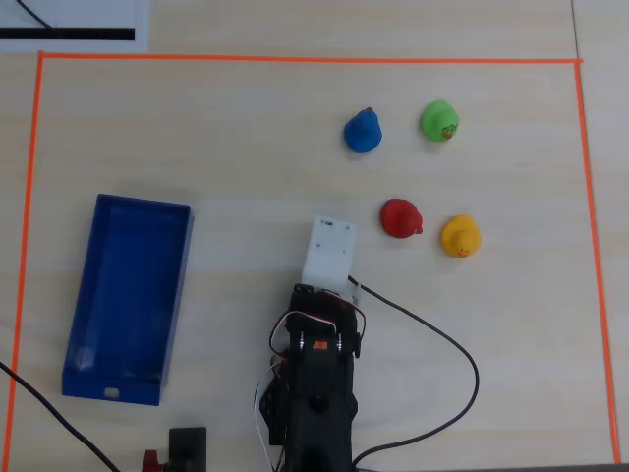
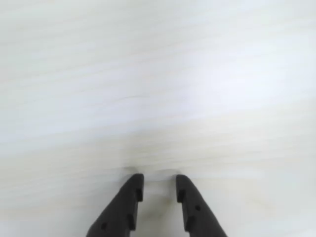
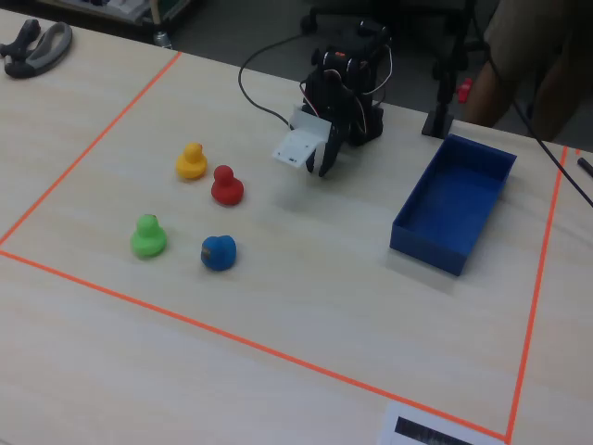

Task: Grasp red duck and put it into box.

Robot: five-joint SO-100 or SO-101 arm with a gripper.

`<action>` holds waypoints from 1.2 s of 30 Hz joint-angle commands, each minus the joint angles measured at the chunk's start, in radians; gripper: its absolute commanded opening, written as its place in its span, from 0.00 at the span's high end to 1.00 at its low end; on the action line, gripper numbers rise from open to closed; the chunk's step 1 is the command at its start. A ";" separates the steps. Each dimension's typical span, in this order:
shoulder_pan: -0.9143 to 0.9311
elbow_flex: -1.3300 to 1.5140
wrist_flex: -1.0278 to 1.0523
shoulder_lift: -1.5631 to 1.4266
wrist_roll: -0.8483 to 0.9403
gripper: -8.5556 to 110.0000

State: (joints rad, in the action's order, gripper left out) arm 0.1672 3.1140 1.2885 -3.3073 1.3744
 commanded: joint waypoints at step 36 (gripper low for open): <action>0.460 -0.897 -0.310 0.683 0.127 0.65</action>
State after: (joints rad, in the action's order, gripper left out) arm 0.6151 2.2964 1.0186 -2.6630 1.5048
